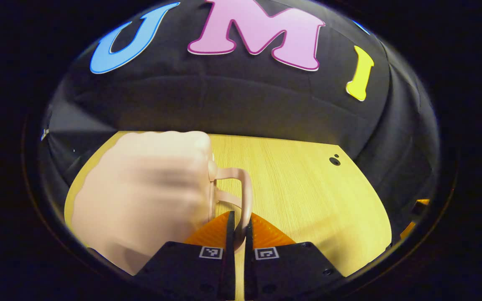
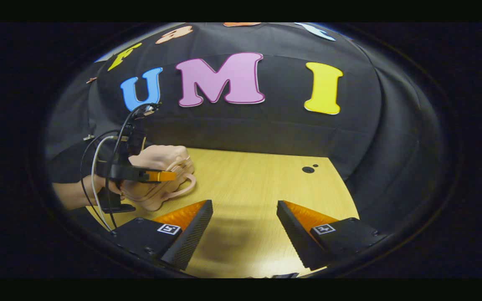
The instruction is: First open the suitcase, pack the skin care products into it, and then close the suitcase.
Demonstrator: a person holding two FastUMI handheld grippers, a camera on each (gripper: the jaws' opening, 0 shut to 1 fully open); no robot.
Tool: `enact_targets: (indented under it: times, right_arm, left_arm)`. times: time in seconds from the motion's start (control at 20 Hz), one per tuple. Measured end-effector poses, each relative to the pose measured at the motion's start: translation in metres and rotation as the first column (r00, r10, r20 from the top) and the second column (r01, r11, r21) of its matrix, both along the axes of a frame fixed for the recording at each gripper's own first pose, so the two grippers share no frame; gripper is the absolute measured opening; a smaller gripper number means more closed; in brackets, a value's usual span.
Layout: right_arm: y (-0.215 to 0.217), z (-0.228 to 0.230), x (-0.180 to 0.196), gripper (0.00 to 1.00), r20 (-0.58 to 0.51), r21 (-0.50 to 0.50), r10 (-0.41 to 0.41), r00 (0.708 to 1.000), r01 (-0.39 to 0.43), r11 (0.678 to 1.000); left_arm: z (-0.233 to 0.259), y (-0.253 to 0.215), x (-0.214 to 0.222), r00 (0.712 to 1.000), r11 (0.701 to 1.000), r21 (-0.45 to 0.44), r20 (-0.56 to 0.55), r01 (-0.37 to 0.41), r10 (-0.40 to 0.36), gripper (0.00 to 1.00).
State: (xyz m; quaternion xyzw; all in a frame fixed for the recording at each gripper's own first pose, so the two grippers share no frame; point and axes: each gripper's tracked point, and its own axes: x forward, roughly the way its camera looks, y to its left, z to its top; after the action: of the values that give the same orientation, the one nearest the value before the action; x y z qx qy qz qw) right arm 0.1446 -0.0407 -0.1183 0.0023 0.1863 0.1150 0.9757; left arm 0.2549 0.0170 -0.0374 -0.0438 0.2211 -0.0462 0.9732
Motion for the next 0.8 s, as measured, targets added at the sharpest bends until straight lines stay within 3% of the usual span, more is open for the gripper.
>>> enact_targets:
  times: [0.05,0.1,0.15,0.2,0.3,0.5,0.8]
  right_arm:
    - [0.000,0.006,-0.001,0.98,0.008,0.017,-0.018,1.000,0.018,1.000]
    - [0.001,0.013,-0.003,0.98,0.019,0.030,-0.031,0.999,0.030,0.999]
    - [0.002,0.022,-0.003,0.97,0.030,0.032,-0.042,0.999,0.041,0.999]
    - [0.003,0.033,-0.004,0.98,0.053,0.030,-0.056,0.997,0.055,0.998]
    - [0.008,0.064,-0.010,0.98,0.122,0.037,-0.078,0.989,0.074,0.997]
    - [0.029,0.120,-0.045,0.98,0.235,0.089,-0.119,0.965,0.100,0.991]
    - [0.050,0.173,-0.115,0.97,0.358,0.157,-0.148,0.922,0.097,0.983]
  left_arm:
    - [0.008,-0.007,-0.005,1.000,1.000,0.009,0.011,0.025,-0.025,0.20]
    - [0.020,-0.009,-0.008,0.999,0.999,0.015,0.042,0.029,-0.030,0.37]
    - [0.041,-0.014,-0.019,0.995,0.999,0.016,0.085,0.048,-0.050,0.42]
    - [0.065,-0.014,-0.035,0.988,0.998,0.027,0.143,0.052,-0.055,0.69]
    - [0.117,-0.015,-0.071,0.957,0.997,0.056,0.285,0.045,-0.059,0.98]
    - [0.197,-0.002,-0.161,0.880,0.999,0.035,0.475,0.004,-0.020,0.98]
    - [0.232,0.054,-0.272,0.822,0.994,-0.084,0.559,-0.073,0.108,0.98]
